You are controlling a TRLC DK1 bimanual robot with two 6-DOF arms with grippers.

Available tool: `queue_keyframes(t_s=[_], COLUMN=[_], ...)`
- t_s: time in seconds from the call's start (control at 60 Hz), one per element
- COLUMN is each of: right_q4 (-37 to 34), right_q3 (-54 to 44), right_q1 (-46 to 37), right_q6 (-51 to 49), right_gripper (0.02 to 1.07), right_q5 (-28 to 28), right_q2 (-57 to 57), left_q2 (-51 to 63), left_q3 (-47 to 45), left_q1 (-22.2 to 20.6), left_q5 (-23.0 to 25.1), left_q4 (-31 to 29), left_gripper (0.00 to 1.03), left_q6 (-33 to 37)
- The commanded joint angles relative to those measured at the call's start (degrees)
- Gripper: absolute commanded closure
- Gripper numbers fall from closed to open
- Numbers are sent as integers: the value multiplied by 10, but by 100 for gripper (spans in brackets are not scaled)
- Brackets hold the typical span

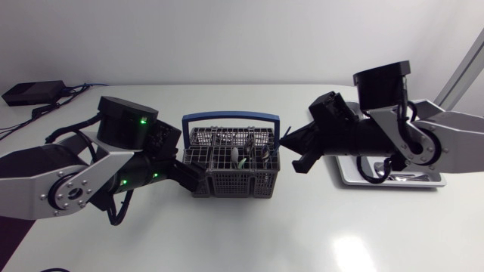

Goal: Transfer all utensils from the basket to the drawer tray.

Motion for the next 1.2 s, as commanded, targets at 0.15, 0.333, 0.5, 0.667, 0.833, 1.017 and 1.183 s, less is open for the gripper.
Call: queue_keyframes(t_s=[0.15,0.333,0.5,0.667,0.833,1.017,1.183], right_q4=[-93,-184,-298,-405,-472,-510,-531], right_q3=[52,114,188,254,310,366,434], right_q1=[-42,-93,-167,-241,-293,-318,-332], right_q6=[6,6,-9,-62,-93,-101,-85], right_gripper=[102,102,102,102,102,102,102], right_q5=[-24,-69,-88,-81,-42,-4,23], right_q2=[-86,-139,-132,-46,68,159,244], left_q2=[13,16,15,15,14,14,9], left_q3=[12,15,15,21,27,33,39], left_q1=[-3,0,1,-3,-4,-9,-15], left_q5=[0,0,0,0,0,0,0], left_q4=[6,7,6,7,7,6,3], left_gripper=[6,6,6,6,6,6,6], left_q6=[6,8,12,12,12,15,17])
